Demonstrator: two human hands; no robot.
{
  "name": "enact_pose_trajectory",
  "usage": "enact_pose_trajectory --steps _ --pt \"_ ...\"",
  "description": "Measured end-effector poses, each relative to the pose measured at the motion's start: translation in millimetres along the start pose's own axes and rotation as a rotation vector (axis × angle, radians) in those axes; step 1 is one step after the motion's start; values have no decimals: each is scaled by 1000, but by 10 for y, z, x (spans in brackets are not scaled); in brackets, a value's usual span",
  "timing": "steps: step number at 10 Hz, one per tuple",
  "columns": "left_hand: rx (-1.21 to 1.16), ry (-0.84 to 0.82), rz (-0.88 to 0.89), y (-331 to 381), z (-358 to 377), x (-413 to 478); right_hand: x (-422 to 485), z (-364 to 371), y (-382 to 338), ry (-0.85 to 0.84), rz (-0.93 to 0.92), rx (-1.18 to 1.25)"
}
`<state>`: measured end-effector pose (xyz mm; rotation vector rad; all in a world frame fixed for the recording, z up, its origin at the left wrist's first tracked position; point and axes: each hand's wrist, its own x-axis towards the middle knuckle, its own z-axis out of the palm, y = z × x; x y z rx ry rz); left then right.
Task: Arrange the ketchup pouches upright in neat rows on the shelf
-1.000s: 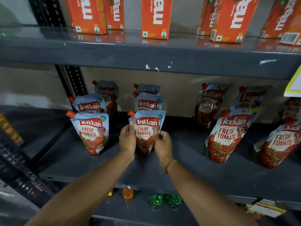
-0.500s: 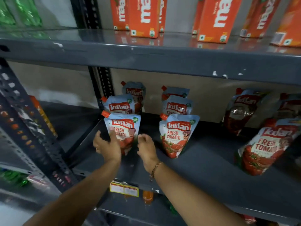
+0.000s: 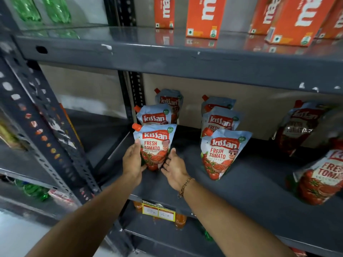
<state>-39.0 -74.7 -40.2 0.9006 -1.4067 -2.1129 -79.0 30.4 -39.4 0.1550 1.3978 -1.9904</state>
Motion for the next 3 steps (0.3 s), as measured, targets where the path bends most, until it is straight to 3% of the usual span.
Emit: enact_pose_trajectory --steps 2,3 --pt "16 63 -8 -5 -3 -6 5 9 -53 16 43 -53" --pt "190 342 98 -61 -34 -28 -11 -53 -87 54 69 -160"
